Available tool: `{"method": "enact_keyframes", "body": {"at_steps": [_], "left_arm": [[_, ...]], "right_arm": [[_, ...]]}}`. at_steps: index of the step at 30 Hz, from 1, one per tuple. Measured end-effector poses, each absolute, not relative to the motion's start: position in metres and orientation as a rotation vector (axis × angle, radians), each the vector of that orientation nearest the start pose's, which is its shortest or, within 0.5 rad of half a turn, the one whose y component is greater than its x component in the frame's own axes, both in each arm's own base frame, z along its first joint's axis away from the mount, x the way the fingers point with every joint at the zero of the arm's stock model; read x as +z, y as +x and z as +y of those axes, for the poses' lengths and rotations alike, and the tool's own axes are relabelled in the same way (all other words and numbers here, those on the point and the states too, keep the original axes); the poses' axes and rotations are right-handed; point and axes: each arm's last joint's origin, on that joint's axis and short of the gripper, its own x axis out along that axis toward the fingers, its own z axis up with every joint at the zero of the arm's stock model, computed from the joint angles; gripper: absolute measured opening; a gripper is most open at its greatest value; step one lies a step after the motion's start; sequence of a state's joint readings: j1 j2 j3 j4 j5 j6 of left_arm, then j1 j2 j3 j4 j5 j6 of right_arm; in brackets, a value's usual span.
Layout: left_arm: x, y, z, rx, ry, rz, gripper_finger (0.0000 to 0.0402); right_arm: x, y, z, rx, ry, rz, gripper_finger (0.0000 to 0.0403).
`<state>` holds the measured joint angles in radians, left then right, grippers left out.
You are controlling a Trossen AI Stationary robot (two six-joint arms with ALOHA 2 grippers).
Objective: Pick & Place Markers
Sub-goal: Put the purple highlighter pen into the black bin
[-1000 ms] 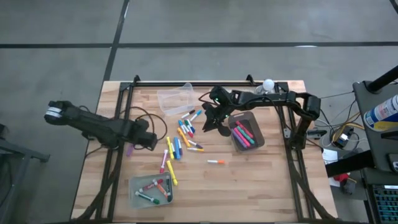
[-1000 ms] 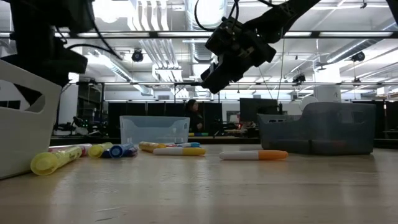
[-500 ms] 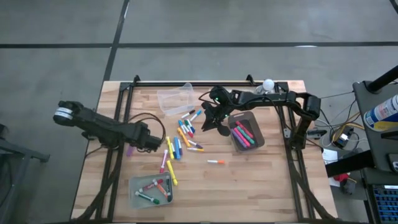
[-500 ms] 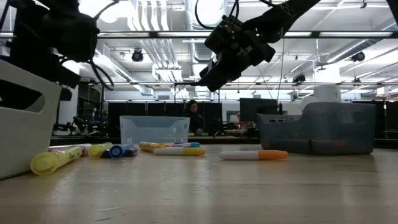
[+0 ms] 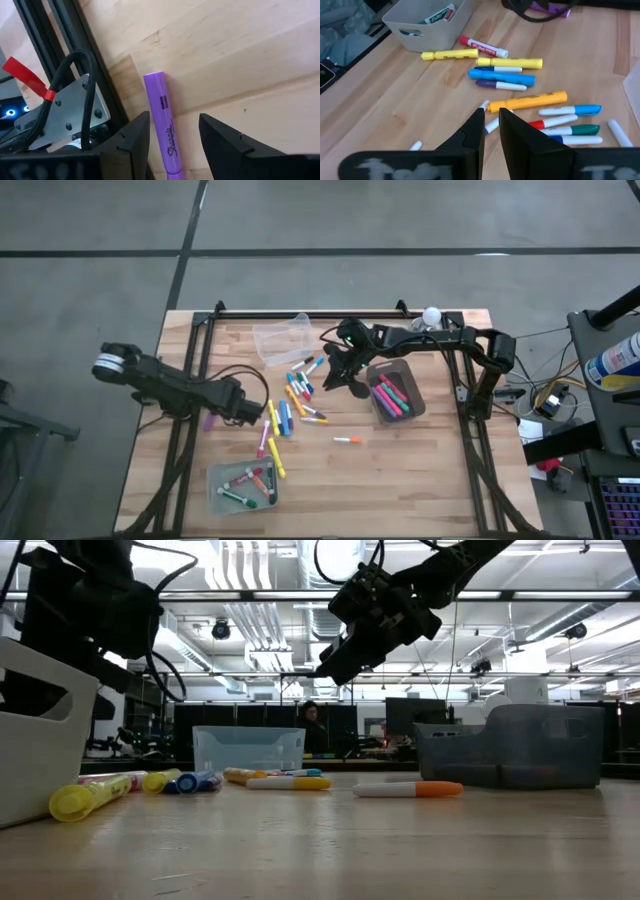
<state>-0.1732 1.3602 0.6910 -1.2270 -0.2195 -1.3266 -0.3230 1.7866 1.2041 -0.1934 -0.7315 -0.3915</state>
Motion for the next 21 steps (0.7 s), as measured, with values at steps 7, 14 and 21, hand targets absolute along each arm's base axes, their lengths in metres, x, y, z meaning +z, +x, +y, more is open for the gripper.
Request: {"method": "enact_keyframes", "body": {"at_steps": [7, 14, 21], "left_arm": [[0.159, 0.164, -0.015, 1.134, -0.495, 1.552, 0.0165], [0.150, 0.163, 0.000, 0.945, -0.419, 1.756, 0.0165], [0.150, 0.166, 0.001, 0.574, -0.324, 1.931, 0.0165]], "right_arm": [[0.215, 0.367, -0.097, 0.520, 0.008, 0.568, 0.0052], [0.216, 0.368, -0.097, 0.518, 0.001, 0.557, 0.0052], [0.217, 0.369, -0.096, 0.522, -0.007, 0.546, 0.0052]]}}
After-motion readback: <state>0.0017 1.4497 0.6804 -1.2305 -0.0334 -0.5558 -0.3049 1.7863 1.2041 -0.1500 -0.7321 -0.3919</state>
